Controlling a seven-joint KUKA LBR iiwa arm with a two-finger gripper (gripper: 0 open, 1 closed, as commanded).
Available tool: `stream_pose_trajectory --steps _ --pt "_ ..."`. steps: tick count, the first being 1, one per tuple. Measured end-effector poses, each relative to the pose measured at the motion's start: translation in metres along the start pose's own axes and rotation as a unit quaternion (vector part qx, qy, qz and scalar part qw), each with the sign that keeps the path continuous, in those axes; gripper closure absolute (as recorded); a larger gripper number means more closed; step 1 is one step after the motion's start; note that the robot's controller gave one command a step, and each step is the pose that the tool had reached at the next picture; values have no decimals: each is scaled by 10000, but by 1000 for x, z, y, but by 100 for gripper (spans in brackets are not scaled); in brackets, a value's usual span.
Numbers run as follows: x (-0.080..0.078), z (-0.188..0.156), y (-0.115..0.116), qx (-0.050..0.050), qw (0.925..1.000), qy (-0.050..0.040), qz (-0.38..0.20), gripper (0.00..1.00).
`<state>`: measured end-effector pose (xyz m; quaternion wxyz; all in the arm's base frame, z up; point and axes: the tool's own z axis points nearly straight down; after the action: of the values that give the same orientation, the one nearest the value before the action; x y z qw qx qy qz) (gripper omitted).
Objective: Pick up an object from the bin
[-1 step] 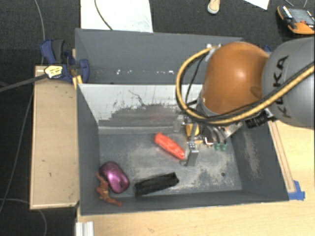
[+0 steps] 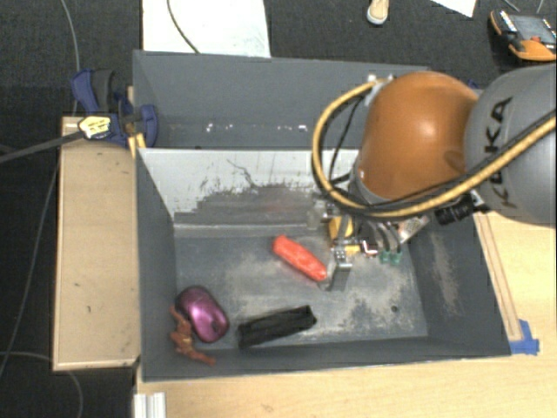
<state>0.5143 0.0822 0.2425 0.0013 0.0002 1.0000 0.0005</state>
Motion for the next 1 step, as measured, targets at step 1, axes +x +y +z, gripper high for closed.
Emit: stream_pose_trajectory --steps 1 --pt "-50 167 -28 -8 9970 -25 772 0"
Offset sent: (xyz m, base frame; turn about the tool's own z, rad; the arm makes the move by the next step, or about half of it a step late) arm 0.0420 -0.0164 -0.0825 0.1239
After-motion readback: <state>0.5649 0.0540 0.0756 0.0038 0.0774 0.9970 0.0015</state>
